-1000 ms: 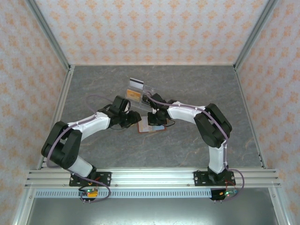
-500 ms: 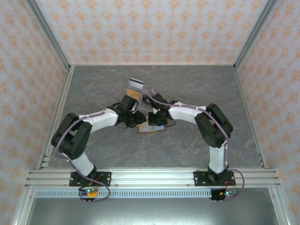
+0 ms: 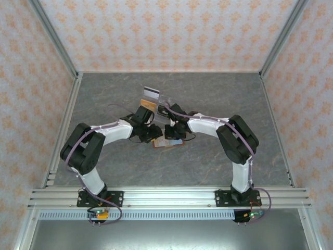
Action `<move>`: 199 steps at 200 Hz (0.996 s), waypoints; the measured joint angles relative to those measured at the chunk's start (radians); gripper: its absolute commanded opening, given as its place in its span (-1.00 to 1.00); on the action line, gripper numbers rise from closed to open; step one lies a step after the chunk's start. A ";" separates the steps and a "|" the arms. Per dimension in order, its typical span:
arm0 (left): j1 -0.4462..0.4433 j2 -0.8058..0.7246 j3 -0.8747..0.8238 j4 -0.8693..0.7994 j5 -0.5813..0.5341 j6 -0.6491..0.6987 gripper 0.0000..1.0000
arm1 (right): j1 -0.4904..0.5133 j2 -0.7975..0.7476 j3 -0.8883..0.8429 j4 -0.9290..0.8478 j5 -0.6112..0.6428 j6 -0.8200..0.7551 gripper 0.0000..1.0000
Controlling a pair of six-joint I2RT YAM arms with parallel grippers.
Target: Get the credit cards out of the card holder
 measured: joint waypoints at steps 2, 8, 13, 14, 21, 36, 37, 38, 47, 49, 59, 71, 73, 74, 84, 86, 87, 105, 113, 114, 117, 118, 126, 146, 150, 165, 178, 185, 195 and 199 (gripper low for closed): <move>0.000 0.000 0.000 0.000 0.000 0.000 -0.25 | -0.001 0.000 0.000 0.001 -0.001 0.000 -0.73; 0.000 0.000 0.000 0.000 0.002 -0.002 -0.24 | -0.002 0.000 -0.002 0.003 -0.005 0.000 -0.73; 0.000 0.001 0.000 0.001 0.003 -0.002 -0.24 | -0.003 0.000 -0.002 0.003 -0.008 0.000 -0.73; 0.000 0.002 0.000 0.001 0.003 -0.002 -0.24 | -0.003 0.000 -0.002 0.003 -0.008 0.000 -0.73; 0.000 0.002 0.000 0.003 0.006 -0.002 -0.24 | -0.005 0.000 -0.002 0.003 -0.012 0.000 -0.73; 0.000 0.004 0.000 0.010 0.019 -0.003 -0.27 | -0.005 0.000 -0.003 0.006 -0.017 0.000 -0.73; 0.000 0.004 0.000 0.011 0.021 -0.003 -0.27 | -0.005 0.000 -0.003 0.006 -0.017 0.000 -0.73; 0.000 0.005 0.000 0.012 0.022 -0.003 -0.27 | -0.005 0.000 -0.003 0.006 -0.017 0.000 -0.73; 0.000 0.007 0.000 0.016 0.026 -0.003 -0.29 | -0.005 0.000 -0.003 0.006 -0.018 0.000 -0.73; 0.000 0.008 0.000 0.016 0.027 -0.003 -0.30 | -0.005 0.000 -0.003 0.006 -0.018 0.000 -0.73; 0.002 0.009 0.000 0.019 0.033 -0.002 -0.32 | -0.005 0.000 -0.003 0.006 -0.019 0.000 -0.73; 0.002 0.009 0.000 0.021 0.039 -0.002 -0.36 | -0.005 0.000 -0.003 0.006 -0.019 0.000 -0.73; 0.002 0.009 0.000 0.022 0.040 -0.002 -0.37 | -0.005 0.000 -0.003 0.006 -0.019 0.000 -0.72; 0.002 0.009 0.000 0.022 0.040 -0.002 -0.37 | -0.005 0.000 -0.003 0.006 -0.019 0.000 -0.73; 0.002 0.009 0.000 0.027 0.043 -0.003 -0.39 | -0.006 0.000 -0.005 0.009 -0.019 0.000 -0.73; 0.002 0.009 -0.001 0.027 0.044 -0.002 -0.40 | -0.006 0.000 -0.006 0.010 -0.019 0.000 -0.73; 0.002 0.009 -0.001 0.027 0.044 -0.002 -0.40 | -0.006 0.000 -0.006 0.010 -0.019 0.000 -0.73; 0.002 0.009 -0.005 0.041 0.045 -0.002 -0.51 | -0.008 -0.003 -0.011 0.017 -0.023 0.000 -0.72; 0.002 0.009 -0.009 0.050 0.045 -0.002 -0.56 | -0.008 -0.003 -0.013 0.020 -0.023 0.000 -0.72; 0.002 0.009 -0.009 0.050 0.046 -0.001 -0.57 | -0.008 -0.003 -0.014 0.020 -0.023 0.000 -0.72; 0.002 0.009 -0.011 0.053 0.046 -0.003 -0.60 | -0.008 -0.004 -0.015 0.021 -0.023 0.000 -0.71; 0.002 0.009 -0.011 0.053 0.047 -0.004 -0.61 | -0.008 -0.004 -0.015 0.022 -0.024 0.000 -0.71; 0.002 0.009 -0.016 0.060 0.047 -0.002 -0.67 | -0.008 -0.007 -0.019 0.028 -0.024 0.000 -0.70; 0.005 0.006 -0.023 0.067 0.047 -0.001 -0.77 | -0.008 -0.016 -0.036 0.048 -0.024 0.001 -0.65; 0.005 0.004 -0.023 0.067 0.048 0.002 -0.79 | -0.008 -0.020 -0.042 0.055 -0.023 0.001 -0.64; 0.005 -0.011 -0.023 0.066 0.047 0.015 -0.85 | -0.008 -0.041 -0.074 0.090 -0.020 0.003 -0.59; 0.004 -0.031 -0.023 0.061 0.046 0.034 -0.86 | -0.007 -0.072 -0.117 0.117 -0.012 0.007 -0.52; 0.005 -0.045 -0.023 0.048 0.043 0.047 -0.86 | -0.006 -0.092 -0.140 0.130 -0.007 0.011 -0.48; 0.008 -0.063 -0.023 0.026 0.035 0.065 -0.86 | -0.005 -0.126 -0.177 0.148 -0.004 0.010 -0.43; 0.010 -0.071 -0.023 0.014 0.031 0.074 -0.86 | -0.005 -0.140 -0.192 0.155 -0.003 0.014 -0.41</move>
